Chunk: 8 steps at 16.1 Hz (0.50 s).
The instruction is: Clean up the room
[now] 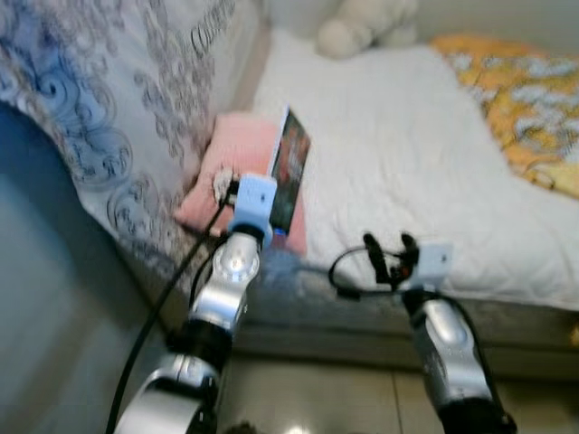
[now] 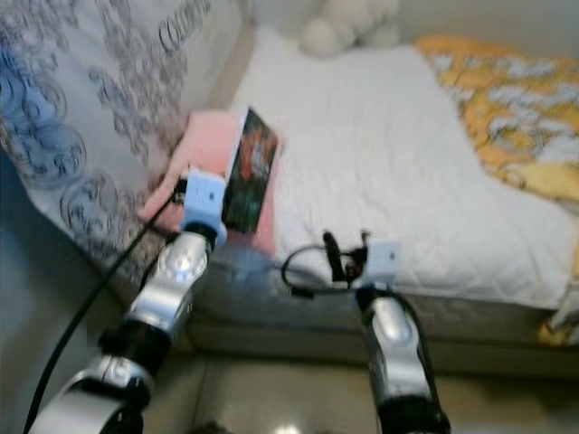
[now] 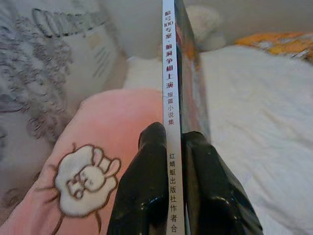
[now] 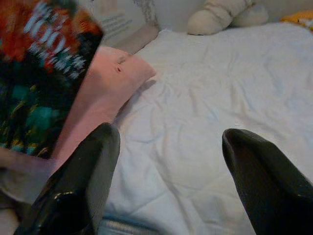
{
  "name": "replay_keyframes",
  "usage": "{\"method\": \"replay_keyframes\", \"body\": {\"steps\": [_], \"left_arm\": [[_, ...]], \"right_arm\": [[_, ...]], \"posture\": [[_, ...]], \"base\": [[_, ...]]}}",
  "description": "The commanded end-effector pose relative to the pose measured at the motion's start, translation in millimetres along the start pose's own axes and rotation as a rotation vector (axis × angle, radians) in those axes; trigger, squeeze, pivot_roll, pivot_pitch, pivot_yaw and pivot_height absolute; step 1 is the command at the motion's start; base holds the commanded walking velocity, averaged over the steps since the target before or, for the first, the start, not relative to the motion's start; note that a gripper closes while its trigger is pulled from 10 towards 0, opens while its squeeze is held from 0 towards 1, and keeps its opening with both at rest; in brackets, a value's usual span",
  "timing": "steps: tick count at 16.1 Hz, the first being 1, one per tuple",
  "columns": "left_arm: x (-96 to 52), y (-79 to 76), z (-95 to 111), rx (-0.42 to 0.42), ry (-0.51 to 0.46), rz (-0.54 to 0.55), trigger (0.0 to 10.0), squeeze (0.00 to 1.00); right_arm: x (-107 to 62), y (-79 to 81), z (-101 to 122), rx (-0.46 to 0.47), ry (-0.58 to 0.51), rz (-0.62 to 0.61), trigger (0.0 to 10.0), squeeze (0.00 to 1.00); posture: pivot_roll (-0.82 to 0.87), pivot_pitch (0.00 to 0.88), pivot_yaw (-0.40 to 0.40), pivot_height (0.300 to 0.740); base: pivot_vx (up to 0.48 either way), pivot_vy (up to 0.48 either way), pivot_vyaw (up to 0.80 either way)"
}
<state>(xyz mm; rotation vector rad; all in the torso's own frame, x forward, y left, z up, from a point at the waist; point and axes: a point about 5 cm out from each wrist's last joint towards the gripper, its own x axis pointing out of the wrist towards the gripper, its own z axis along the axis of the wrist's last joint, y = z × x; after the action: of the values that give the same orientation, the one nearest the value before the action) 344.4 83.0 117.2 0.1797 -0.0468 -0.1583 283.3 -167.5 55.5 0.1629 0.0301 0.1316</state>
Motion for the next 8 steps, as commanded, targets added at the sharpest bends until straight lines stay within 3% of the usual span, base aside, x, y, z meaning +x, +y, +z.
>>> {"method": "replay_keyframes", "body": {"steps": [1, 2, 3, 4, 5, 6, 7, 8], "left_arm": [[-1.0, 4.1, 3.4, -0.007, -0.016, 0.052, 10.0, 0.00], [-11.1, 20.3, -5.0, -0.037, -0.001, 0.115, 10.0, 0.00], [-32.6, 42.1, -15.0, -0.049, 0.009, 0.174, 10.0, 0.00], [-46.6, 49.9, -17.4, -0.066, -0.003, 0.174, 10.0, 0.00], [-72.7, 57.4, -18.4, -0.059, -0.029, 0.139, 10.0, 0.00], [-80.9, 58.2, -17.8, -0.055, -0.040, 0.120, 10.0, 0.00], [-97.5, 59.5, -10.7, 0.032, -0.107, 0.051, 10.0, 0.00], [-96.4, 58.4, -9.6, 0.043, -0.116, 0.032, 10.0, 0.00]], "right_arm": [[-1.1, -9.9, 10.5, 0.022, -0.055, -0.048, 10.0, 0.00], [-5.3, -13.1, 12.1, 0.019, -0.063, -0.072, 10.0, 0.00], [-18.1, -18.7, 13.7, -0.029, -0.064, -0.125, 10.0, 0.00], [-28.9, -19.2, 13.9, -0.035, -0.064, -0.130, 10.0, 0.00], [-55.5, -16.1, 13.7, -0.086, -0.056, -0.099, 10.0, 0.00], [-64.9, -14.4, 13.2, -0.106, -0.049, -0.084, 10.0, 0.00], [-95.3, -17.0, 6.6, -0.147, -0.003, -0.096, 10.0, 0.00], [-98.4, -21.4, 3.7, -0.155, 0.007, -0.118, 10.0, 0.00]], "posture": [[0.05, 0.000, 0.006, 0.740], [0.06, 0.000, 0.004, 0.740], [0.07, 0.000, -0.006, 0.740], [0.08, 0.000, -0.012, 0.740], [0.11, 0.000, -0.029, 0.740], [0.11, 0.000, -0.029, 0.740], [0.12, 0.000, -0.040, 0.740], [0.12, 0.000, -0.053, 0.740]], "base": [[0.000, -0.454, 0.58], [0.000, -0.442, 0.58], [0.292, -0.379, 0.48], [0.000, 0.000, 0.00], [0.000, 0.000, 0.00], [0.000, 0.000, 0.00], [0.000, 0.000, 0.00], [0.000, 0.000, 0.00]]}}
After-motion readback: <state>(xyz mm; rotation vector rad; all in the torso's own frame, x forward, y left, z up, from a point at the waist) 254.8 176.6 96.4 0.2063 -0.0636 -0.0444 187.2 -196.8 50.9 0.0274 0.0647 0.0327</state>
